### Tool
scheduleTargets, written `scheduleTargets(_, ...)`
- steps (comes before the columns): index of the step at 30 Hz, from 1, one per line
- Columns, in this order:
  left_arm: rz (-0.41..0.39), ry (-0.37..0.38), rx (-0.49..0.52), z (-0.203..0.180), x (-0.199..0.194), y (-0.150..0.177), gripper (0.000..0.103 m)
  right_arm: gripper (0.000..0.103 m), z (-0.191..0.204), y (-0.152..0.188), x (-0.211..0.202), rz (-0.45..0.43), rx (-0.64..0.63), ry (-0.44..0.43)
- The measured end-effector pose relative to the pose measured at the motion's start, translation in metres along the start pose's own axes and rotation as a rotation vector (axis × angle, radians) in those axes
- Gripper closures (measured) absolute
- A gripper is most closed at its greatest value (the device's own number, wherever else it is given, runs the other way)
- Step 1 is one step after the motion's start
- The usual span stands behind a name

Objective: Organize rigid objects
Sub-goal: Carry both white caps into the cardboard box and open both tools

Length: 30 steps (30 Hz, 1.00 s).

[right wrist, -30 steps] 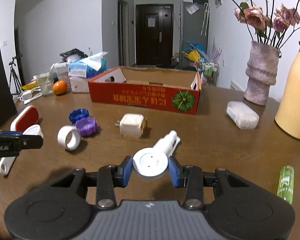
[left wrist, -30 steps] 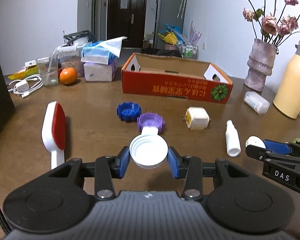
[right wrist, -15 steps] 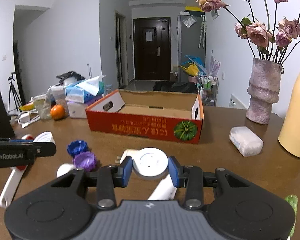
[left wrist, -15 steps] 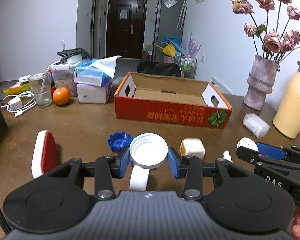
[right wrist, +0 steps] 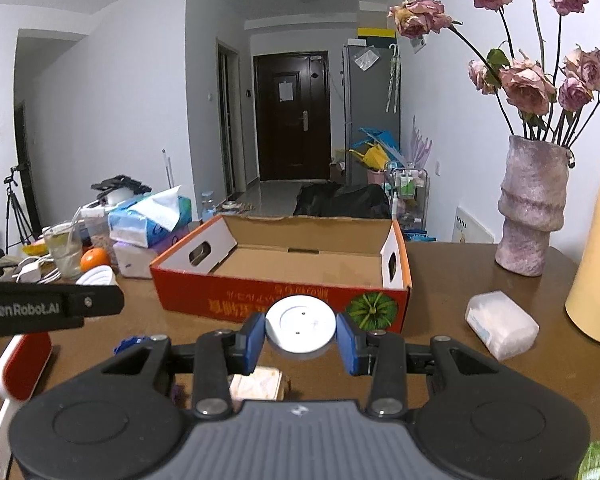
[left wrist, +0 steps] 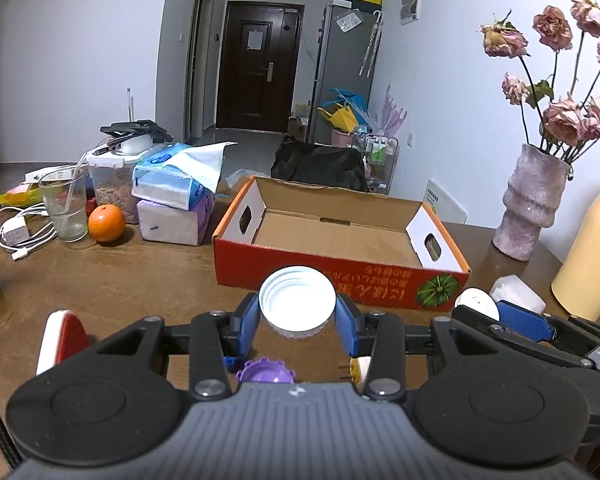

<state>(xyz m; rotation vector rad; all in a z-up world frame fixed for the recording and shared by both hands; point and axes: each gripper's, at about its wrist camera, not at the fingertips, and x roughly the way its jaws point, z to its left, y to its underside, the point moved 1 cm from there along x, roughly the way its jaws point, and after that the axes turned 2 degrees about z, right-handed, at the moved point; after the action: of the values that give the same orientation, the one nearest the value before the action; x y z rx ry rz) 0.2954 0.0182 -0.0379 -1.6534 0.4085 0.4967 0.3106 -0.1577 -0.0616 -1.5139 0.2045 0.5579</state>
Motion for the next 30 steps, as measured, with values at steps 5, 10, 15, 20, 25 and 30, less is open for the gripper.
scheduleTargets(5, -0.008, -0.005, -0.022, -0.002, 0.016, -0.014, 0.061, 0.065, -0.002, -0.014, 0.016, -0.014, 0.007, 0.007)
scheduleTargets(10, -0.024, -0.013, -0.041, -0.006, 0.035, -0.029, 0.061, 0.065, -0.006, -0.026, 0.032, -0.022, 0.021, 0.012)
scheduleTargets(15, -0.034, -0.030, -0.048, -0.011, 0.054, -0.041, 0.061, 0.065, -0.009, -0.037, 0.052, -0.026, 0.034, 0.011)
scheduleTargets(20, -0.030, -0.052, -0.056, -0.013, 0.077, -0.052, 0.061, 0.065, -0.011, -0.045, 0.073, -0.022, 0.039, 0.014)
scheduleTargets(25, -0.024, -0.069, -0.063, -0.013, 0.099, -0.062, 0.061, 0.065, -0.012, -0.051, 0.093, -0.010, 0.037, 0.022)
scheduleTargets(30, -0.023, -0.089, -0.061, -0.012, 0.118, -0.070, 0.061, 0.065, -0.013, -0.057, 0.112, -0.005, 0.028, 0.035)
